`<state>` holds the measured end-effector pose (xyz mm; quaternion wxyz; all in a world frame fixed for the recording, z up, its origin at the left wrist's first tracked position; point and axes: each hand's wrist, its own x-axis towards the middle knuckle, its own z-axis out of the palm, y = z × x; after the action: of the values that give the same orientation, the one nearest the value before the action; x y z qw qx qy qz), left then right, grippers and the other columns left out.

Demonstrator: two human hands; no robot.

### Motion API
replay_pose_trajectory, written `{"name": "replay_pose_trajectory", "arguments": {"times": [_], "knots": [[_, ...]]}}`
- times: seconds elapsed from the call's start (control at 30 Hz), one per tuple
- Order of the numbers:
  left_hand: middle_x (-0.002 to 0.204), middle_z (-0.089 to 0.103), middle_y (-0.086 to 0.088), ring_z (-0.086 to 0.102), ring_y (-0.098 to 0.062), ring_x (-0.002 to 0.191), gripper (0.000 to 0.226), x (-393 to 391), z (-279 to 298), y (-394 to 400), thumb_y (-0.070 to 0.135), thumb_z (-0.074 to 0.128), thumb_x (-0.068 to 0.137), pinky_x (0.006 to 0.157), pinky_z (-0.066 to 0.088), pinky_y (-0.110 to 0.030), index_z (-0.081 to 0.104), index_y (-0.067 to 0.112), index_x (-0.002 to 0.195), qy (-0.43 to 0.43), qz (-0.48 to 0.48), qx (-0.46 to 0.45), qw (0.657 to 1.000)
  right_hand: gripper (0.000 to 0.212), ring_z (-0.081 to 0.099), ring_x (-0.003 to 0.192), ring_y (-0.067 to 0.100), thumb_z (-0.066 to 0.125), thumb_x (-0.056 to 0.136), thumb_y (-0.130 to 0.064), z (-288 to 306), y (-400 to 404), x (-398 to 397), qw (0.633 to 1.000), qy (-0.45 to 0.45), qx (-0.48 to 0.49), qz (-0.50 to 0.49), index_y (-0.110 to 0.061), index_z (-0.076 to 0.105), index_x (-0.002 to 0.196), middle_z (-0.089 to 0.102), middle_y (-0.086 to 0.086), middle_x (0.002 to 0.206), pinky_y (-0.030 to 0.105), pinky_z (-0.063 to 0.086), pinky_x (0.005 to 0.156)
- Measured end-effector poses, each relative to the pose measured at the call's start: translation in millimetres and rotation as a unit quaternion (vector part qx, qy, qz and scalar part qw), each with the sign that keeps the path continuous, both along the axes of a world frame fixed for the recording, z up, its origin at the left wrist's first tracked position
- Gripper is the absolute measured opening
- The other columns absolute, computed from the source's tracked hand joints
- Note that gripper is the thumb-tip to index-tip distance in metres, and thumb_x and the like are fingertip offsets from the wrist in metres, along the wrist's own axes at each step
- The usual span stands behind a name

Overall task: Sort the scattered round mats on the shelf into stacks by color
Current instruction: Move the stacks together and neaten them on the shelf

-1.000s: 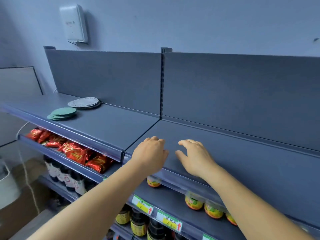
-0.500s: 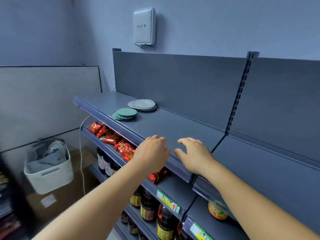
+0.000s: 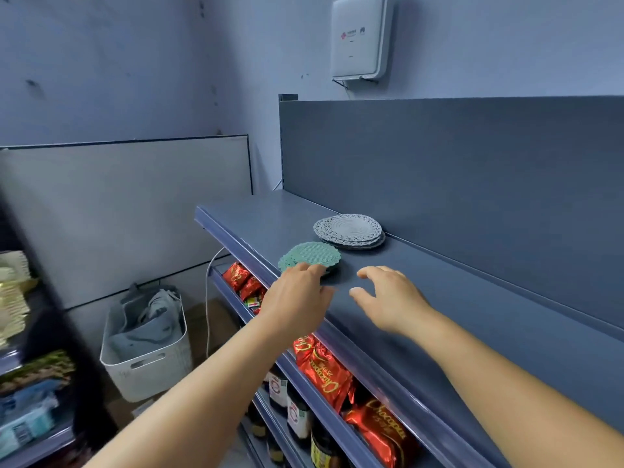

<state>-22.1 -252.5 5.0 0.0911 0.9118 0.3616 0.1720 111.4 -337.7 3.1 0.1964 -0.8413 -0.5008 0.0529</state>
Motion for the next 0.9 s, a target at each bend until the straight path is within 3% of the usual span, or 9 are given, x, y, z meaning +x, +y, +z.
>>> {"name": "replay_pose_trajectory", "arguments": {"times": [0.3,0.47,0.67,0.77,0.9], "knots": [[0.133,0.048,-0.01,0.045,-0.029,0.123,0.052,18,-13,94,0.043,0.04,0.097,0.096,0.043,-0.04,0.038,0.013,0.139,-0.004,0.014,-0.055,0.998,0.055,0.045,0.128,0.027,0.05,0.09,-0.044,-12,85,4,0.997,0.054,0.003,-0.049,-0.015,0.043,0.136,0.051,0.005,0.138,0.036,0.039,0.103],[0.115,0.06,-0.013,0.051,-0.032,0.107,0.046,33,-15,136,0.05,0.03,0.097,0.086,0.04,-0.039,0.05,0.01,0.108,0.057,-0.002,-0.049,0.997,0.044,0.052,0.117,0.032,0.05,0.089,-0.044,-17,119,1,0.987,0.091,0.004,-0.131,-0.013,0.048,0.12,0.06,0.009,0.125,0.039,0.045,0.096],[0.104,0.062,-0.015,0.053,-0.033,0.102,0.039,50,-5,167,0.047,0.052,0.088,0.069,0.036,-0.032,0.041,0.01,0.084,0.042,-0.052,-0.136,0.988,0.042,0.06,0.104,0.029,0.063,0.08,-0.037,-16,146,-4,0.956,0.179,0.063,-0.226,-0.011,0.052,0.112,0.064,0.009,0.114,0.037,0.051,0.085],[0.076,0.057,-0.008,0.057,-0.028,0.081,0.046,53,1,179,0.048,0.063,0.081,0.058,0.036,-0.028,0.04,0.011,0.066,0.055,-0.067,-0.204,0.975,0.048,0.066,0.093,0.024,0.069,0.062,-0.038,-17,149,-2,0.936,0.234,0.086,-0.249,-0.014,0.059,0.103,0.069,0.005,0.103,0.038,0.055,0.082],[0.073,0.049,0.002,0.046,-0.01,0.061,0.04,53,6,190,0.043,0.073,0.076,0.052,0.039,-0.022,0.046,0.014,0.076,0.043,-0.086,-0.298,0.95,0.029,0.067,0.082,0.022,0.071,0.063,-0.021,-12,150,-3,0.919,0.296,0.096,-0.242,-0.01,0.067,0.089,0.072,0.005,0.09,0.033,0.053,0.073]]}}
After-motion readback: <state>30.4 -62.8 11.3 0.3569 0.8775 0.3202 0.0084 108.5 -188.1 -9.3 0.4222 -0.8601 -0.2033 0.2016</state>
